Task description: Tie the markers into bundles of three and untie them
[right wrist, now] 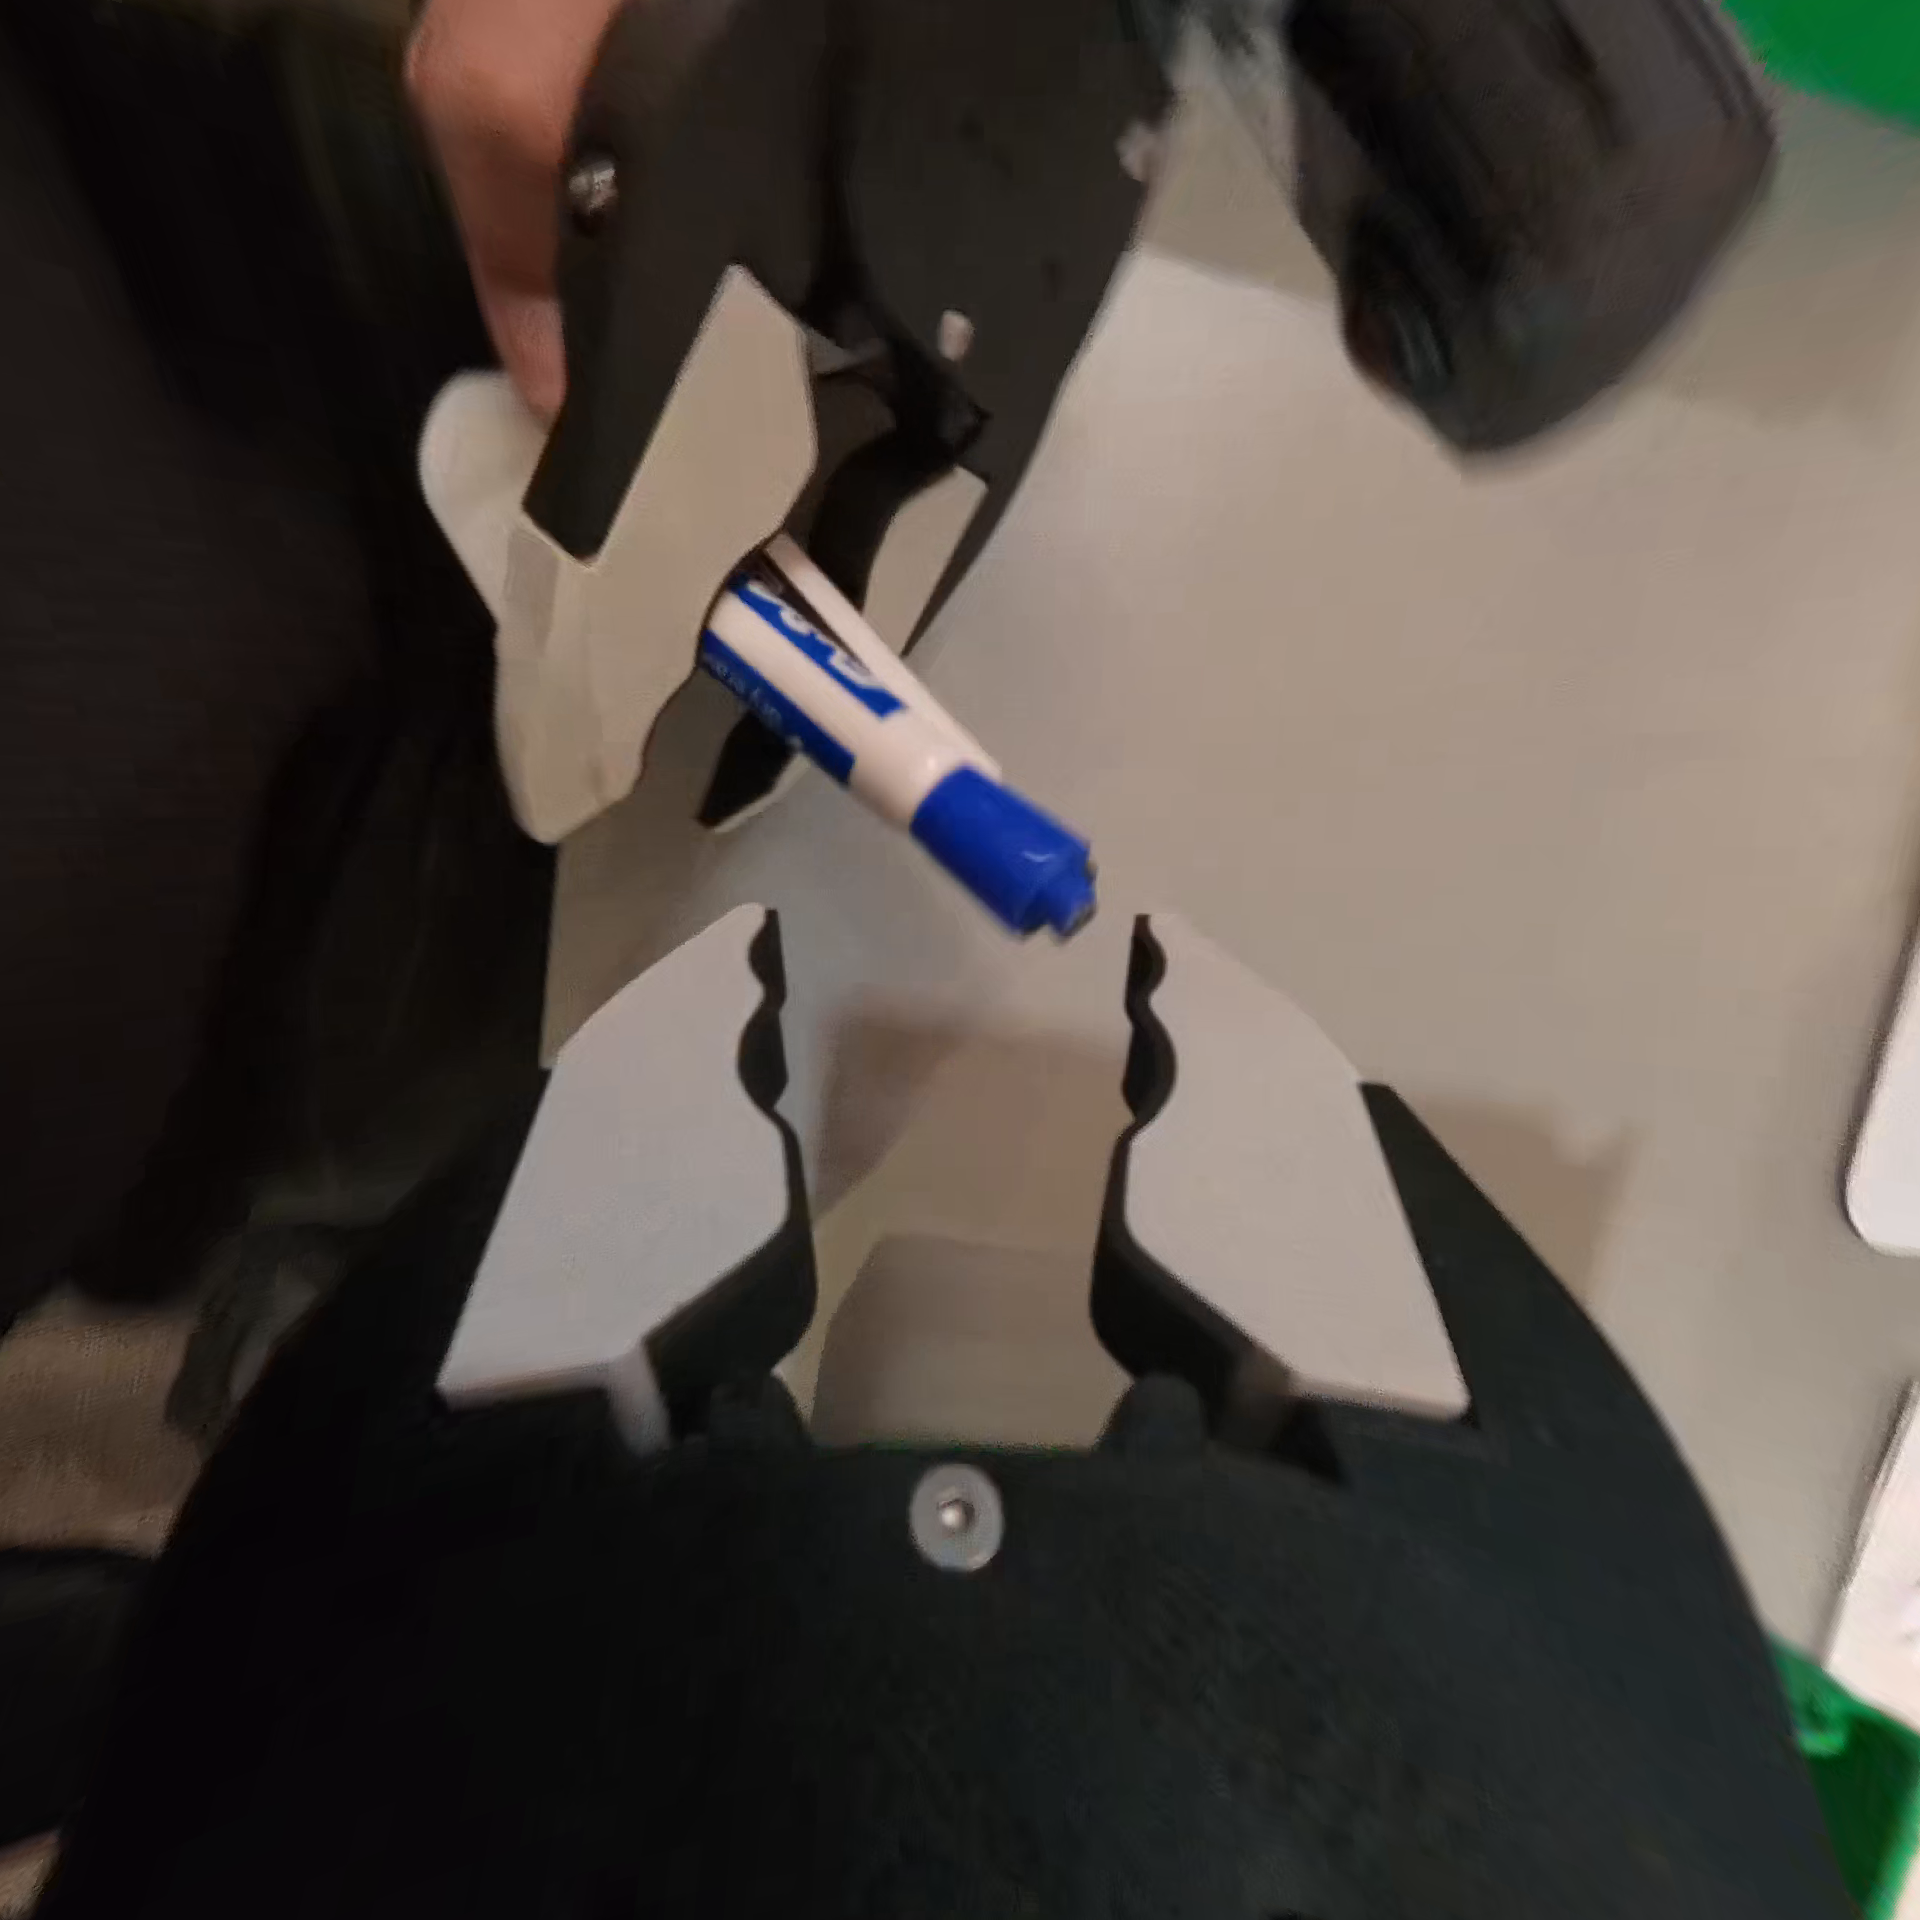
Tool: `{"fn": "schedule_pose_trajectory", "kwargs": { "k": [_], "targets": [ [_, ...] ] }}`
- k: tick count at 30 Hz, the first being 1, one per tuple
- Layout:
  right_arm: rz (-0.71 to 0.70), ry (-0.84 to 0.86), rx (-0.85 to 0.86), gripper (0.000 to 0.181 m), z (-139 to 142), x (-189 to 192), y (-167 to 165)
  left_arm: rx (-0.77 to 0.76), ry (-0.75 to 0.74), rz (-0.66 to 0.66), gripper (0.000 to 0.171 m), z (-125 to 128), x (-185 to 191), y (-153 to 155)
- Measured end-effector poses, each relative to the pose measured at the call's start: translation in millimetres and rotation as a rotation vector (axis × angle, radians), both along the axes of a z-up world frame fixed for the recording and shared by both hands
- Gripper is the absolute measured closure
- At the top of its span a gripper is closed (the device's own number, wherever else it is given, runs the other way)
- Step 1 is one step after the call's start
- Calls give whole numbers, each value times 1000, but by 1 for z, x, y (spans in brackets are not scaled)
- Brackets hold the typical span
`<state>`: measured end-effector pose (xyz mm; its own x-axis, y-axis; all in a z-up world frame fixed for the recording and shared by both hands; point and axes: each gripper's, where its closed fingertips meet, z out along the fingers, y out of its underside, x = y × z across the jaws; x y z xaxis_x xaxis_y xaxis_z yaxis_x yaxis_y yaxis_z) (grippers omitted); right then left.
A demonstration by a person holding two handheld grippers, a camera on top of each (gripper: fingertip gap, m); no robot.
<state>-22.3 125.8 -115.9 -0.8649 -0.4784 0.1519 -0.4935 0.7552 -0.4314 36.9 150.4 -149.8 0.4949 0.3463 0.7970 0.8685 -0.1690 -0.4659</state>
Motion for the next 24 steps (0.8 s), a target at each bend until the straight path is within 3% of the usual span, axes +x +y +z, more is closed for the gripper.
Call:
{"fn": "schedule_pose_trajectory", "kwargs": {
  "k": [5,10,16,24],
  "targets": [
    [-330,-177,-344,122,31,-20,-10,-456,405,288,129,0,-58,-77],
    [-483,-473,-531,128,36,-2,-17,-716,579,504,129,4,-69,-132],
    [-525,-383,-616,130,25,8,-29,-922,689,392,128,-16,-47,-132],
    [-603,-538,-709,128,23,17,-42,-939,796,307,128,-12,-35,-111]
  ]
}}
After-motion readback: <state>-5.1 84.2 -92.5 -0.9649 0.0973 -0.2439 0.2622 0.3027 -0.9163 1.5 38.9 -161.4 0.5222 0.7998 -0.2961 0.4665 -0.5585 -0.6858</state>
